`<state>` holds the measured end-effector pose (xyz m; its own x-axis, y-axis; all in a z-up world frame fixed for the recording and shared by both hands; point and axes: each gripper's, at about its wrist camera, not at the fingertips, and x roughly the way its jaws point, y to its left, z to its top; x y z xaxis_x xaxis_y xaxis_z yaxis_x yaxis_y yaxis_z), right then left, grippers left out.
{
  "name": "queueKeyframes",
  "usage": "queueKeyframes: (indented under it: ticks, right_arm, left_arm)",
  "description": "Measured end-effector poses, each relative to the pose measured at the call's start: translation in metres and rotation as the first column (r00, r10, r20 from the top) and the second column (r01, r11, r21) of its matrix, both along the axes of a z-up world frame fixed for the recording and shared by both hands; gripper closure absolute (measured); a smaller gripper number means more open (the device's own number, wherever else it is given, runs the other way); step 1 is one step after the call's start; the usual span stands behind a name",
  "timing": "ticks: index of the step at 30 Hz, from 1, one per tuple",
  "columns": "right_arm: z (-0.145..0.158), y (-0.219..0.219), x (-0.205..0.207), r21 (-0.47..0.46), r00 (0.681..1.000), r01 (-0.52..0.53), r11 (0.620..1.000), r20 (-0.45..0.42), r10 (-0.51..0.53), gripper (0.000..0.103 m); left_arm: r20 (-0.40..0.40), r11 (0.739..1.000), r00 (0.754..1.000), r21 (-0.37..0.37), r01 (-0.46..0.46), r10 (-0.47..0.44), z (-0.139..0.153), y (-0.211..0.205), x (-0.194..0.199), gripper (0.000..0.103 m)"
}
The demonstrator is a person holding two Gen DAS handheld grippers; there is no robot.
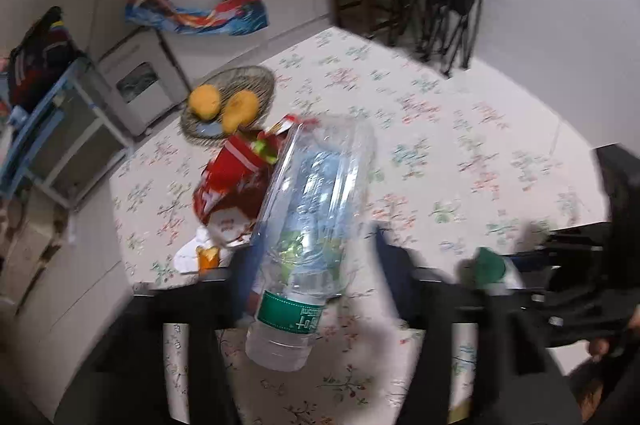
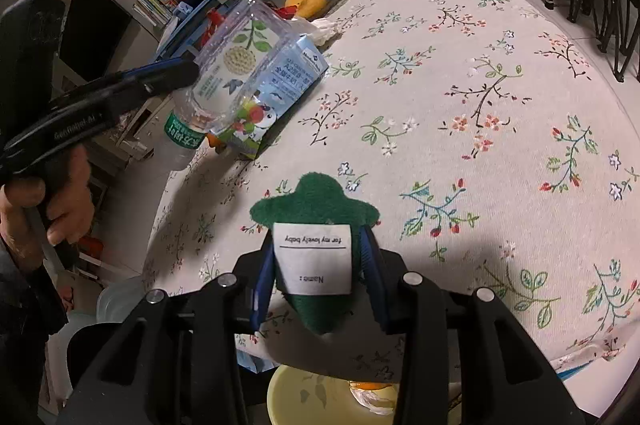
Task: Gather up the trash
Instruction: 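Carry the bottle with the left tool while the right tool drops the green tag into the basin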
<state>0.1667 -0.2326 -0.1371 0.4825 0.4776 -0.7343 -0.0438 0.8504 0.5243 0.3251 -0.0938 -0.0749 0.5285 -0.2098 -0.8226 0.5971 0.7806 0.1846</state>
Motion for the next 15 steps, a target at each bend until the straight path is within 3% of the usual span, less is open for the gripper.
queueKeyframes:
  ticks: [2, 5, 10, 15]
  right_arm:
    - [0.0, -0.001, -0.002, 0.002, 1.0, 0.001, 1.0, 0.002, -0.001, 0.063]
    - [0.0, -0.001, -0.004, 0.001, 1.0, -0.001, 1.0, 0.007, 0.001, 0.063]
    - [0.0, -0.002, -0.005, 0.007, 1.0, 0.001, 1.0, 0.01, -0.001, 0.063]
    - [0.008, -0.003, -0.006, 0.029, 0.999, 0.009, 1.0, 0.041, -0.01, 0.063]
  left_arm:
    - [0.033, 0.999, 0.999, 0.038, -0.012, 0.011, -0.008, -0.005, 0.001, 0.035]
    - [0.023, 0.999, 0.999, 0.035, -0.027, 0.026, -0.015, -0.007, 0.008, 0.032]
    - [0.009, 1.0, 1.0, 0.004, 0.002, -0.002, -0.013, -0.01, 0.012, 0.044]
    - [0.036, 0.999, 0.999, -0.025, -0.021, 0.022, -0.005, -0.005, -0.004, 0.046]
